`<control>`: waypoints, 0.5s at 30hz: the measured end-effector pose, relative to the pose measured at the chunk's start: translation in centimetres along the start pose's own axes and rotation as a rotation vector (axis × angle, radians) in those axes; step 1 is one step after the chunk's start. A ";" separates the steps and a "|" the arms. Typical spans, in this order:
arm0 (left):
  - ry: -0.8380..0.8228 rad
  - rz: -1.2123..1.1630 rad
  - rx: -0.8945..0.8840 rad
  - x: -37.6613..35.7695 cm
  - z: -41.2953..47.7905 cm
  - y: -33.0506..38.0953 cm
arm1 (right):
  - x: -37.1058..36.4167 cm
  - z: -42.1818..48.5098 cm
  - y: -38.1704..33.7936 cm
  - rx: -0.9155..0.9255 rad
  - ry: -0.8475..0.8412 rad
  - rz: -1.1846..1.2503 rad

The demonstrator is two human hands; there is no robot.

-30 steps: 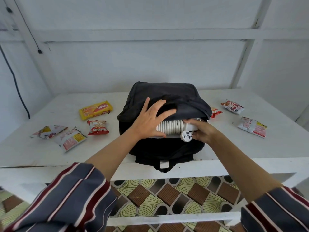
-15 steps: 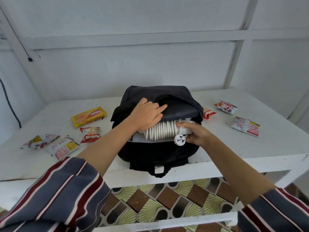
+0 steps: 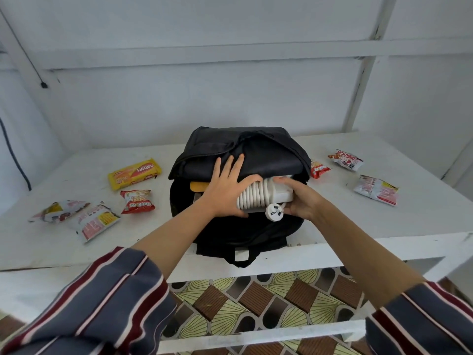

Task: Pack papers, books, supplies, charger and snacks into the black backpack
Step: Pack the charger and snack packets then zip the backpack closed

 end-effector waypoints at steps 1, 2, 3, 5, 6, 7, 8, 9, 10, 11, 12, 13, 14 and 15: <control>0.045 -0.011 0.001 -0.1 0.0 0.0 | 0.1 -0.1 0.0 -0.006 -0.012 0.048; 0.088 -0.022 0.000 -0.2 -0.1 -0.1 | 0.1 -0.2 0.1 -0.015 -0.027 0.097; 0.123 -0.029 0.003 -0.3 -0.1 -0.2 | 0.1 -0.3 0.2 -0.025 -0.034 0.139; 0.158 -0.038 0.026 -0.5 -0.2 -0.5 | 0.1 -0.3 0.4 -0.038 -0.029 0.216; 0.168 -0.047 0.041 -0.5 -0.3 -0.5 | 0.1 -0.2 0.5 -0.042 -0.010 0.257; 0.175 -0.057 0.053 -0.5 -0.3 -0.5 | 0.2 -0.1 0.6 -0.043 0.016 0.290; 0.179 -0.067 0.063 -0.6 -0.3 -0.5 | 0.3 0.0 0.7 -0.046 0.039 0.316; 0.183 -0.073 0.071 -0.6 -0.4 -0.5 | 0.3 0.0 0.8 -0.048 0.053 0.334; 0.189 -0.081 0.078 -0.6 -0.4 -0.4 | 0.3 0.0 0.9 -0.050 0.060 0.351; 0.194 -0.092 0.085 -0.6 -0.4 -0.5 | 0.3 0.0 1.0 -0.050 0.061 0.365; 0.195 -0.104 0.092 -0.7 -0.4 -0.5 | 0.3 -0.1 1.1 -0.046 0.059 0.364; 0.190 -0.113 0.097 -0.7 -0.4 -0.6 | 0.3 -0.2 1.2 -0.036 0.062 0.350; 0.186 -0.120 0.100 -0.7 -0.4 -0.6 | 0.2 -0.3 1.3 -0.023 0.070 0.332; 0.180 -0.126 0.100 -0.8 -0.4 -0.7 | 0.1 -0.4 1.3 -0.011 0.084 0.320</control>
Point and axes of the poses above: each hand's wrist, its own z-axis towards the middle knuckle, its own x-axis out of the back of the hand, y = z × x, the point moved 5 cm from there along z, towards the middle knuckle, and after that the axes turned 3 degrees about z, right-handed, at the moved point
